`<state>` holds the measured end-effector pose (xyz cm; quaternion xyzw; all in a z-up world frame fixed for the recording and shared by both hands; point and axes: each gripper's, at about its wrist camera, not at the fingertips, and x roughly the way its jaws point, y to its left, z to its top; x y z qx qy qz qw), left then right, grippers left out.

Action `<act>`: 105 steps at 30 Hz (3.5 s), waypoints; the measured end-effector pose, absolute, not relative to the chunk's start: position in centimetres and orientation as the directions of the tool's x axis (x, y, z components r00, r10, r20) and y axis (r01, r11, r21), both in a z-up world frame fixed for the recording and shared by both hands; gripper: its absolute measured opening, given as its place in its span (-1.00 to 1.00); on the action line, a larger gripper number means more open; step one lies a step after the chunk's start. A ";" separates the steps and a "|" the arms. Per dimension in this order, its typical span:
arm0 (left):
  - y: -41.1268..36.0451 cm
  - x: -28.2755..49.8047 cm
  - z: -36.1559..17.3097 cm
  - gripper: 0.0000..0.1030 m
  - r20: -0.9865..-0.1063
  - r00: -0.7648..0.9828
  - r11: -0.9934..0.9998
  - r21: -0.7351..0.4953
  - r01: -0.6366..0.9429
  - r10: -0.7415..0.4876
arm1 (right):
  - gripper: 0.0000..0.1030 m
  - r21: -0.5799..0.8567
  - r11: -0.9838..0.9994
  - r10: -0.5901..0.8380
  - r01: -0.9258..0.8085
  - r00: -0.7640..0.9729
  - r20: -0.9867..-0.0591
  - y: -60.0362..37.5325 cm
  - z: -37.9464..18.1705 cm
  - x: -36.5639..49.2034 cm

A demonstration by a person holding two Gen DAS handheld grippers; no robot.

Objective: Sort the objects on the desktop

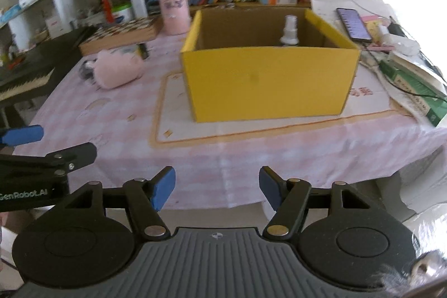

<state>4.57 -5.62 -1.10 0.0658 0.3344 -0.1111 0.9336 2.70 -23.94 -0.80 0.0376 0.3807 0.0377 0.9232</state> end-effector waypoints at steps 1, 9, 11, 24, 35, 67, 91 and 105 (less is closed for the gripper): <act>-5.4 4.3 -1.2 0.86 -0.641 0.751 0.967 0.050 0.249 -0.160 | 0.27 0.097 0.994 0.105 -0.051 0.707 -0.700 -23.5 -0.8 2.5; -2.7 2.5 -1.1 0.86 -0.640 0.760 0.979 0.062 0.192 -0.109 | 0.32 0.090 0.985 0.169 -0.149 0.692 -0.701 -19.9 -1.1 1.7; -1.9 2.1 -1.1 0.86 -0.641 0.762 0.984 0.060 0.168 -0.091 | 0.33 0.091 0.981 0.184 -0.170 0.689 -0.701 -19.2 -1.1 1.6; 1.3 0.6 -0.8 0.87 -0.628 0.778 0.995 0.061 0.076 -0.021 | 0.34 0.079 0.961 0.245 -0.266 0.680 -0.691 -15.7 -1.0 1.6; 2.8 0.4 -0.6 0.87 -0.614 0.790 0.996 0.064 0.058 -0.006 | 0.35 0.072 0.955 0.258 -0.288 0.687 -0.679 -14.2 -0.8 1.9; 6.6 3.7 -1.2 0.87 -0.625 0.780 0.999 0.034 -0.031 0.045 | 0.38 0.045 0.930 0.289 -0.365 0.649 -0.704 -10.2 -1.1 6.0; 6.1 15.4 -0.9 0.87 -0.648 0.753 0.993 0.041 -0.111 0.111 | 0.43 0.055 0.900 0.338 -0.432 0.614 -0.713 -10.2 -0.8 19.9; 5.4 20.5 -1.0 0.87 -0.652 0.744 0.988 0.063 -0.143 0.149 | 0.54 0.079 0.894 0.361 -0.440 0.606 -0.708 -10.8 -1.1 26.3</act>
